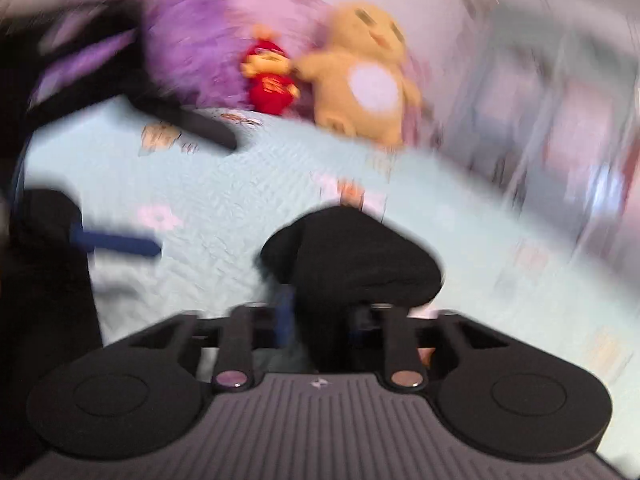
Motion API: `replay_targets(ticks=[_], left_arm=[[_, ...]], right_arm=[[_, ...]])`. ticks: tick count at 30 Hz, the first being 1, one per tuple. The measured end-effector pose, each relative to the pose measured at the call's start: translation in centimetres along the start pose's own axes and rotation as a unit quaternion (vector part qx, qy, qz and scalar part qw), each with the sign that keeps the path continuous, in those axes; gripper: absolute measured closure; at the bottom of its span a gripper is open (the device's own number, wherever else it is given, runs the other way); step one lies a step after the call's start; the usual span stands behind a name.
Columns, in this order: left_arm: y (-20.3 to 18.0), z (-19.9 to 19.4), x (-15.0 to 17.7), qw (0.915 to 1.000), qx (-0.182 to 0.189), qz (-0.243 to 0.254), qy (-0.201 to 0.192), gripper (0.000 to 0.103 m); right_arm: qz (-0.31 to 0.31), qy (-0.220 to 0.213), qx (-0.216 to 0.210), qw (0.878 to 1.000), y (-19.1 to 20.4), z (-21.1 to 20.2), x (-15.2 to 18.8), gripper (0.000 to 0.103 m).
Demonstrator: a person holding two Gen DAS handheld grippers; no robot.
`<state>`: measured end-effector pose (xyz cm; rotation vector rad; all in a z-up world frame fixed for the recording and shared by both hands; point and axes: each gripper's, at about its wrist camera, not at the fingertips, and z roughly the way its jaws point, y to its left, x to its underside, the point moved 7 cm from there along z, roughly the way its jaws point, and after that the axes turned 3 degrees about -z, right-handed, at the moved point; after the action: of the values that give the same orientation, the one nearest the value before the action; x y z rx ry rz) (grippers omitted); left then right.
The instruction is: Fold clothes
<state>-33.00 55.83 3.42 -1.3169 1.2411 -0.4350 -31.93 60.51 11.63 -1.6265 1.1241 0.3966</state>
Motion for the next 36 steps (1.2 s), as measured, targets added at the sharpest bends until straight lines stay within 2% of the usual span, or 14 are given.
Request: replay_targets(ticks=[2, 6, 9, 13, 16, 18, 20, 23, 24, 26, 28, 29, 31, 36], left_arm=[[-0.1, 0.2, 0.4, 0.9998, 0.005, 0.001, 0.019, 0.008], [0.6, 1.1, 1.1, 0.9978, 0.000, -0.025, 0.062, 0.008], [1.1, 1.9, 1.9, 0.9956, -0.020, -0.022, 0.088, 0.008], [2.3, 2.7, 2.6, 0.9930, -0.032, -0.048, 0.103, 0.008], [2.6, 2.5, 2.4, 0.9943, -0.032, -0.054, 0.086, 0.011], [2.9, 2.5, 2.3, 0.9954, -0.033, -0.050, 0.075, 0.021], [3.1, 2.7, 2.4, 0.9957, -0.035, -0.042, 0.074, 0.040], [3.4, 2.9, 2.5, 0.9950, -0.036, -0.049, 0.080, 0.050], [3.3, 3.0, 2.5, 0.9949, -0.034, -0.049, 0.082, 0.054], [3.2, 3.1, 2.6, 0.9943, -0.032, -0.045, 0.091, 0.077], [3.2, 3.4, 2.7, 0.9927, -0.021, -0.055, 0.105, 0.090], [3.1, 3.5, 2.8, 0.9921, -0.014, -0.060, 0.110, 0.090], [2.4, 3.2, 2.5, 0.9930, 0.000, -0.057, 0.104, 0.093], [0.2, 2.0, 1.9, 0.9950, 0.038, -0.041, 0.083, 0.093]], right_arm=[[-0.149, -0.030, 0.023, 0.988, 2.7, 0.1, 0.0, 0.086], [-0.326, -0.059, 0.012, 0.943, 6.5, 0.0, 2.4, 0.090], [-0.357, -0.077, 0.015, 0.931, 6.7, 0.3, 3.2, 0.091], [-0.359, -0.086, 0.023, 0.929, 6.2, 1.2, 3.1, 0.091], [-0.354, -0.085, 0.024, 0.931, 5.8, 1.7, 3.3, 0.090], [-0.348, -0.079, 0.031, 0.934, 5.3, 1.8, 3.4, 0.087], [-0.329, -0.058, 0.040, 0.942, 4.5, 1.7, 3.6, 0.085], [-0.273, -0.018, 0.069, 0.959, 2.4, 0.9, 4.2, 0.071], [-0.241, -0.004, 0.081, 0.967, 1.4, 0.4, 4.5, 0.067], [-0.142, 0.031, 0.106, 0.984, -1.3, -0.6, 4.9, 0.064], [0.026, 0.064, 0.126, 0.990, -5.3, -2.0, 5.8, 0.060], [0.116, 0.073, 0.137, 0.981, -7.7, -2.8, 6.6, 0.056], [0.273, 0.079, 0.153, 0.947, -11.9, -3.9, 8.5, 0.054], [0.561, 0.069, 0.137, 0.813, -19.4, -3.7, 14.5, 0.047]])
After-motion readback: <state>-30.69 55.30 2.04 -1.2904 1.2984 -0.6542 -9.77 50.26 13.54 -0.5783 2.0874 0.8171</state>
